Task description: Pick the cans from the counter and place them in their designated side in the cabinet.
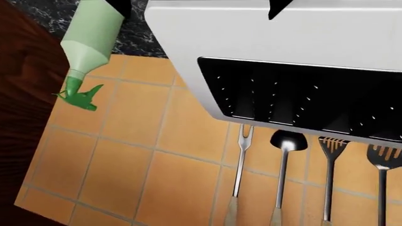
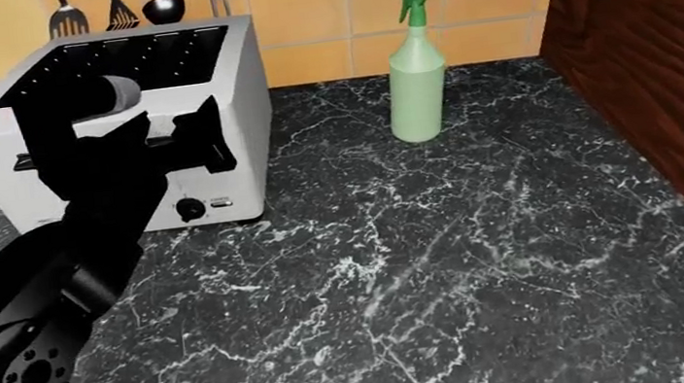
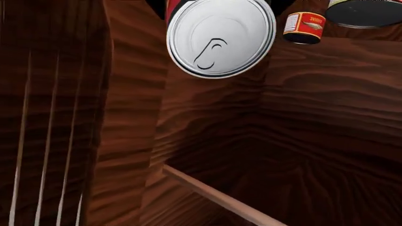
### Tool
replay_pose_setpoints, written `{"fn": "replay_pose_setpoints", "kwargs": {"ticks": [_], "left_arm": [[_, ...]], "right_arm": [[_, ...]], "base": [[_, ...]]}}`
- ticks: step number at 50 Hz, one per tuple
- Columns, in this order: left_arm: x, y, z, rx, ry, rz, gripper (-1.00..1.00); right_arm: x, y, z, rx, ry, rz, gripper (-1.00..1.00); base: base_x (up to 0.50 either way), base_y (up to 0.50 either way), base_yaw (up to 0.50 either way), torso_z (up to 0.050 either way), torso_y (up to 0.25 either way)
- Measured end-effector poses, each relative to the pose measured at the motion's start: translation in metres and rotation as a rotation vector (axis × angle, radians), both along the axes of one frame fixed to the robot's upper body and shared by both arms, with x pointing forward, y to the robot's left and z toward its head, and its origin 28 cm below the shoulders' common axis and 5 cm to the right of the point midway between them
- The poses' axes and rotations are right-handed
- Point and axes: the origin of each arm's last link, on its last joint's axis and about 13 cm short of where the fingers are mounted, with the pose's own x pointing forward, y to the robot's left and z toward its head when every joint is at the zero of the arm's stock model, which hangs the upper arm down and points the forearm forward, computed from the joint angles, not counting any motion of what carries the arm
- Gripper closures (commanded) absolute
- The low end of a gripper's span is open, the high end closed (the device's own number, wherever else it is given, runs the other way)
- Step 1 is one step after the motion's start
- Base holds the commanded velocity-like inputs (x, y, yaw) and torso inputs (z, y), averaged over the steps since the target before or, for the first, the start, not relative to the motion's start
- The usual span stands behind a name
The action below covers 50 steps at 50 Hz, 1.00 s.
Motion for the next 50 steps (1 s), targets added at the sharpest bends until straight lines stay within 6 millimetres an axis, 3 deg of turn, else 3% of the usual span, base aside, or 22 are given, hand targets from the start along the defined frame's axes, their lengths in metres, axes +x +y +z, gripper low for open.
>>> {"fn": "replay_pose_setpoints", "kwargs": {"ticks": [8, 13, 50], "left_arm": [[-0.001, 0.000, -0.001, 0.024, -0.008, 0.005, -1.00], [-0.029, -0.007, 0.003, 0.241, 0.006, -0.006, -1.00], [-0.028, -0.012, -0.008, 0.276, -0.046, 0.023, -1.00]], "right_arm": [[0.005, 0.000, -0.003, 0.011, 0.017, 0.046, 1.00], [0.007, -0.002, -0.005, 0.014, 0.029, 0.065, 1.00], [0.021, -0.022, -0.026, 0.201, 0.082, 0.090, 1.00]], "base": [[0.08, 0.01, -0.01, 0.001, -0.007], [0.39, 0.18, 0.00, 0.004, -0.008], [0.03, -0.01, -0.02, 0.003, -0.005]]}}
